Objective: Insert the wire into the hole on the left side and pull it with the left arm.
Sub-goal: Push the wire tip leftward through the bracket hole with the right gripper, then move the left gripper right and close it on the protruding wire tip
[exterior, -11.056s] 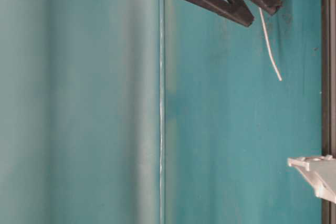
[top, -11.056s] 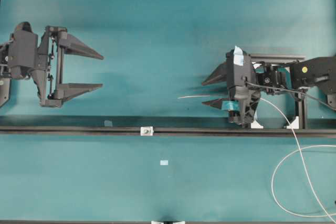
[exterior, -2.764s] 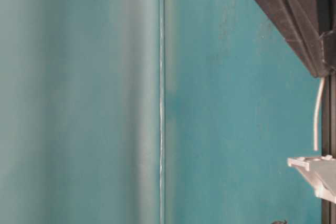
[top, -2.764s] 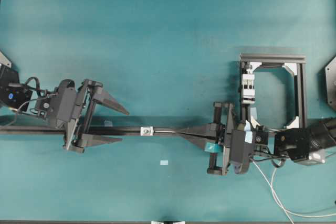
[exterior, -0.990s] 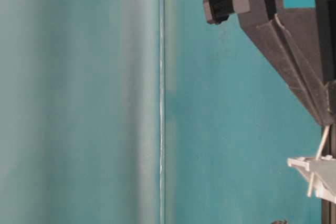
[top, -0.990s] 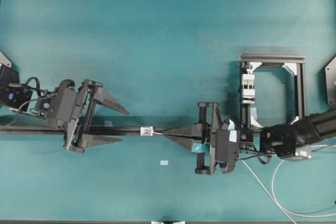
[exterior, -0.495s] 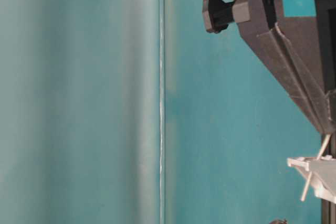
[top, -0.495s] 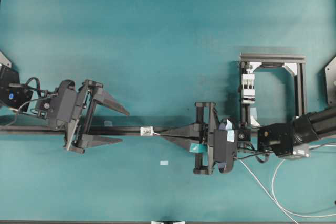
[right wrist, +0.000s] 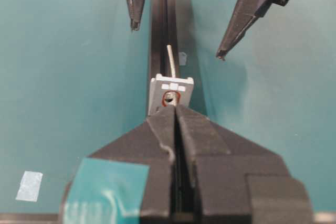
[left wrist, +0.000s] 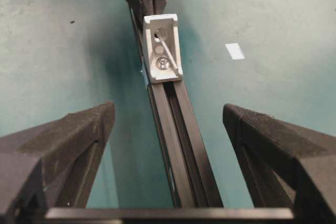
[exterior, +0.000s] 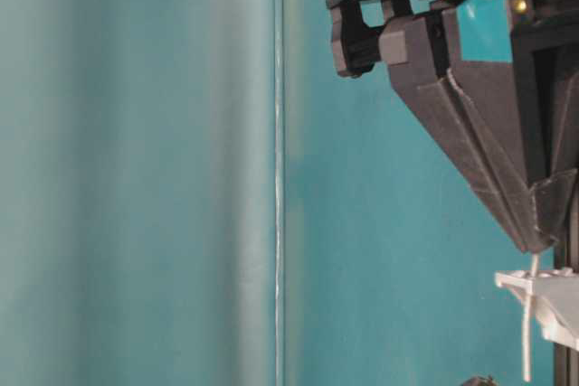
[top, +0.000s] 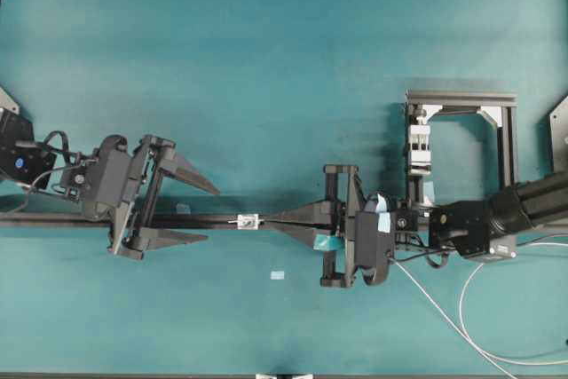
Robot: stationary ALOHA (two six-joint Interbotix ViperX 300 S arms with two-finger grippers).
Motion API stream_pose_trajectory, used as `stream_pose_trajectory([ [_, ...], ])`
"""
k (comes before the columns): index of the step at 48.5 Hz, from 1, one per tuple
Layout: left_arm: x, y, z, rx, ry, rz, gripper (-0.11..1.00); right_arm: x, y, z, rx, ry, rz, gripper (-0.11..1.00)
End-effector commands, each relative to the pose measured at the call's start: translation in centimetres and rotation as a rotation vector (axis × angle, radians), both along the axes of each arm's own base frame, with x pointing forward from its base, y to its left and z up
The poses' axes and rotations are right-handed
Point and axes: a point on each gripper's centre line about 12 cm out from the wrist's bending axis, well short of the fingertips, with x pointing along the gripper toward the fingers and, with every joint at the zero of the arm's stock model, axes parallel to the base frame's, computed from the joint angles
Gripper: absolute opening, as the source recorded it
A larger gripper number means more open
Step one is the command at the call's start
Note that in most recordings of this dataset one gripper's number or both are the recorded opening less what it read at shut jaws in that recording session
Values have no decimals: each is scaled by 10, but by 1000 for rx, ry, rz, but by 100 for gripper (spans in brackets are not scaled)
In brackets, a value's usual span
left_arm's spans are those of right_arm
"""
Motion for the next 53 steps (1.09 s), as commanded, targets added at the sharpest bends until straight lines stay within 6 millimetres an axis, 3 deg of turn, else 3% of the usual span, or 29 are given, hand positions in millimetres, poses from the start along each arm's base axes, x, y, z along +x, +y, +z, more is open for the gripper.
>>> stream_pose_trajectory([
  [1,3,-1,5,-6,-22,-3,60,5,0,10,8,-33,2,5],
  [46,27,-9,12,-13,-3,-2,58,11,5,12,15,-20,23,5],
  [50,28,-9,11,-14,-3,-1,55,11,6,11,17,-18,23,5],
  [53,28,-9,12,-17,-3,0,45,11,6,11,17,-18,23,5],
])
